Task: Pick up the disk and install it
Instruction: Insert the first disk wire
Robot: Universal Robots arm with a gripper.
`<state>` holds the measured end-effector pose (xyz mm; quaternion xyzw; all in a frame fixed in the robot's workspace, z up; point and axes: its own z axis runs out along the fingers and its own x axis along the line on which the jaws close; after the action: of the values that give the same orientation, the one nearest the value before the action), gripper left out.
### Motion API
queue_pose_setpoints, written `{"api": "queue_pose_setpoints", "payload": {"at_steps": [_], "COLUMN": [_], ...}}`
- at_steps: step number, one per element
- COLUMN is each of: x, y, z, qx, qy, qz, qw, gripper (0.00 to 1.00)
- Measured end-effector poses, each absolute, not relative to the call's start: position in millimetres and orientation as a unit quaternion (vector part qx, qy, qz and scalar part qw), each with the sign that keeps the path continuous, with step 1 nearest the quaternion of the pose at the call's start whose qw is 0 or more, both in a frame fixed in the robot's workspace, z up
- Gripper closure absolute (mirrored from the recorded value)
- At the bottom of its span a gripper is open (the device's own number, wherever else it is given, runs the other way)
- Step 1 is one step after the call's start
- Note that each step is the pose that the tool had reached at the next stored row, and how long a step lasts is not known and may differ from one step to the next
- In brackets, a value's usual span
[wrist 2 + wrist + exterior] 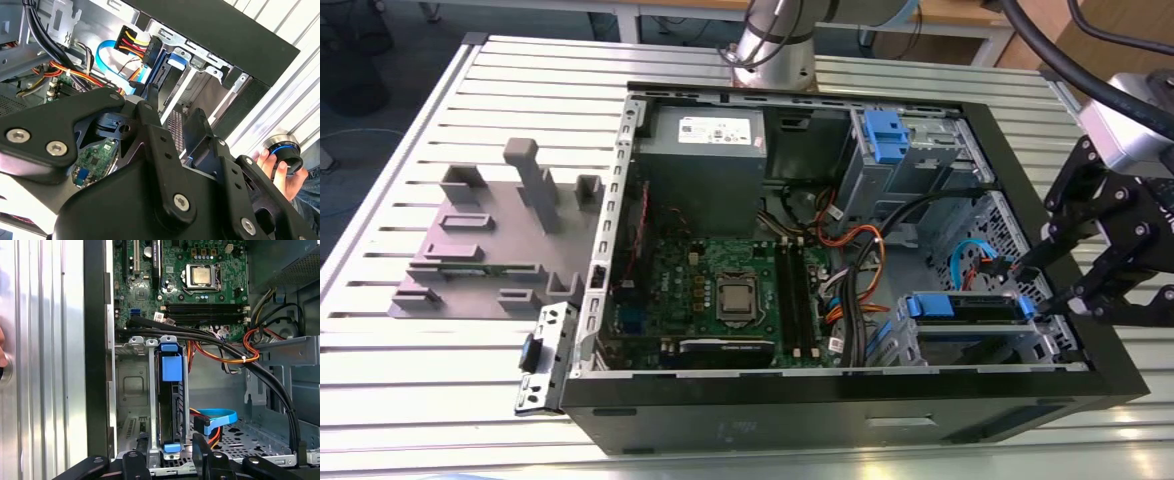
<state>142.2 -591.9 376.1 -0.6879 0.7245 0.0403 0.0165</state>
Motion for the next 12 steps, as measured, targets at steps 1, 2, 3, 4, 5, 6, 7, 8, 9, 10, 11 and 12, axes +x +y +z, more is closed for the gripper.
{"api": "queue_pose_setpoints", "payload": {"at_steps": [1, 2, 3, 4, 5, 6, 7, 8, 9, 10, 11, 12], "x": [142.4, 142.7, 142.9, 143.1, 143.3, 143.6, 144.1, 144.5, 144.7, 144.9, 145.2, 145.6], "y": [-591.9, -591.9, -591.9, -591.9, -591.9, -591.9, -591.9, -591.9, -591.9, -591.9, -591.9, -591.9], "z": [376.0, 375.9, 375.8, 375.7, 375.6, 375.5, 375.4, 375.3, 375.1, 375.1, 375.0, 374.9], "qx": [-0.688, -0.688, -0.688, -0.688, -0.688, -0.688, -0.688, -0.688, -0.688, -0.688, -0.688, -0.688], "qy": [0.725, 0.725, 0.725, 0.725, 0.725, 0.725, 0.725, 0.725, 0.725, 0.725, 0.725, 0.725], "qz": [0.040, 0.040, 0.040, 0.040, 0.040, 0.040, 0.040, 0.040, 0.040, 0.040, 0.040, 0.040], "qw": [0.017, 0.017, 0.017, 0.017, 0.017, 0.017, 0.017, 0.017, 0.017, 0.017, 0.017, 0.017], "gripper": [0.53, 0.53, 0.53, 0.53, 0.53, 0.53, 0.53, 0.53, 0.53, 0.53, 0.53, 0.53]}}
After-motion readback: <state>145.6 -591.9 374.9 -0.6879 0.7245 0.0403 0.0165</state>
